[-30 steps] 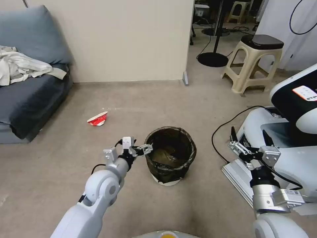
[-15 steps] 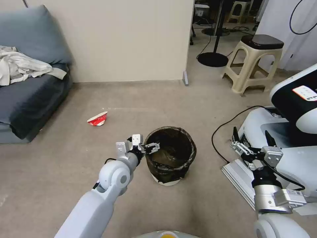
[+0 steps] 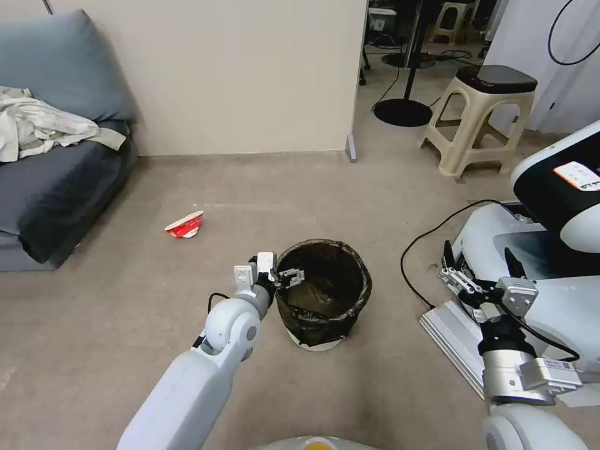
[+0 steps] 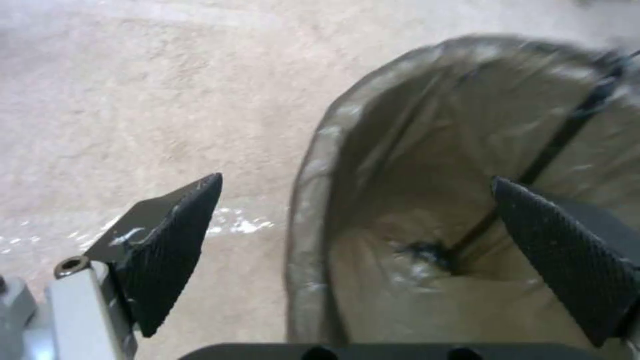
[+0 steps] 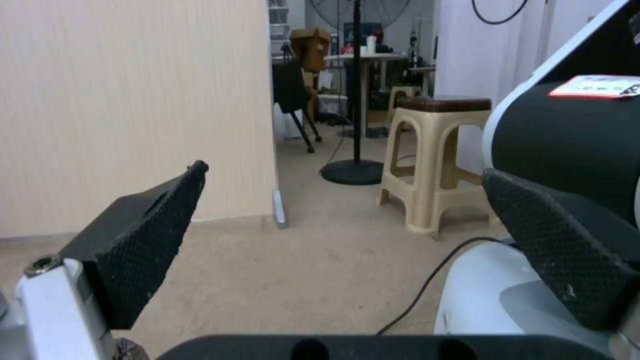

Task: Pick up the trash can from the floor.

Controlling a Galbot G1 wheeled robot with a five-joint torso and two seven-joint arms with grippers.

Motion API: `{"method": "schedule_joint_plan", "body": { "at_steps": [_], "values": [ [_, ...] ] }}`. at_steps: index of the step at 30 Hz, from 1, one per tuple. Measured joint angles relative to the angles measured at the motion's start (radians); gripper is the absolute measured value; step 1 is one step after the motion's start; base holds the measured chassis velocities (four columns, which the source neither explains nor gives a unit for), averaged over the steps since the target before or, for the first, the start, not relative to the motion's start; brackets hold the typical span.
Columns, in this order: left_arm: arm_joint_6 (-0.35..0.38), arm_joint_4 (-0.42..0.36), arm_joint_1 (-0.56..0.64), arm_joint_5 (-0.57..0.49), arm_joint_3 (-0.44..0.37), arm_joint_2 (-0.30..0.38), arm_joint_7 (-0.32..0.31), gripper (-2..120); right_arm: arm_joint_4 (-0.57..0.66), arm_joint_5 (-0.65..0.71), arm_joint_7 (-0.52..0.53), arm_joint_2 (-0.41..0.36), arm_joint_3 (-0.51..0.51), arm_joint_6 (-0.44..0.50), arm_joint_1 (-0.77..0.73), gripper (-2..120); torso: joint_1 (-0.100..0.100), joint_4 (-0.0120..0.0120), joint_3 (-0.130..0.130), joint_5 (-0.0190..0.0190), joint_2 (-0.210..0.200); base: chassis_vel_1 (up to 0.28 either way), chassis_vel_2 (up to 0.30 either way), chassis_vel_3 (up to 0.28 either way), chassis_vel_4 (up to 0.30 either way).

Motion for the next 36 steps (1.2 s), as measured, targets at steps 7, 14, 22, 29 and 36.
{"method": "schedule_joint_plan", "body": {
  "at_steps": [7, 14, 22, 29, 36],
  "values": [
    [0.061, 0.038, -0.039, -0.031, 0.036, -0.003, -0.093, 100, -0.005, 0.002, 0.004, -0.001, 0.001, 0.000, 0.004, 100, 0.000, 0.0000, 0.000, 0.0000, 0.000, 0.000, 0.000, 0.000, 0.000],
    [0.103, 0.054, -0.058, -0.067, 0.053, -0.005, -0.140, 100, -0.009, 0.004, 0.008, -0.003, 0.003, 0.000, 0.008, 100, 0.000, 0.0000, 0.000, 0.0000, 0.000, 0.000, 0.000, 0.000, 0.000],
    [0.141, 0.052, -0.058, -0.108, 0.051, -0.002, -0.167, 97, -0.010, 0.005, 0.011, -0.006, 0.004, -0.001, 0.011, 100, 0.000, 0.0001, 0.000, 0.0002, 0.000, 0.000, 0.000, 0.000, 0.000],
    [0.157, 0.048, -0.059, -0.156, 0.050, 0.000, -0.190, 80, -0.011, 0.005, 0.011, -0.004, 0.002, -0.002, 0.011, 100, 0.000, 0.0001, 0.000, 0.0002, 0.000, 0.000, 0.000, 0.000, 0.000],
    [0.158, 0.048, -0.054, -0.164, 0.051, -0.001, -0.195, 49, -0.011, 0.005, 0.015, -0.001, 0.003, -0.002, 0.007, 100, 0.000, 0.0001, 0.000, 0.0002, 0.000, 0.000, 0.000, 0.000, 0.000]
  ]
}}
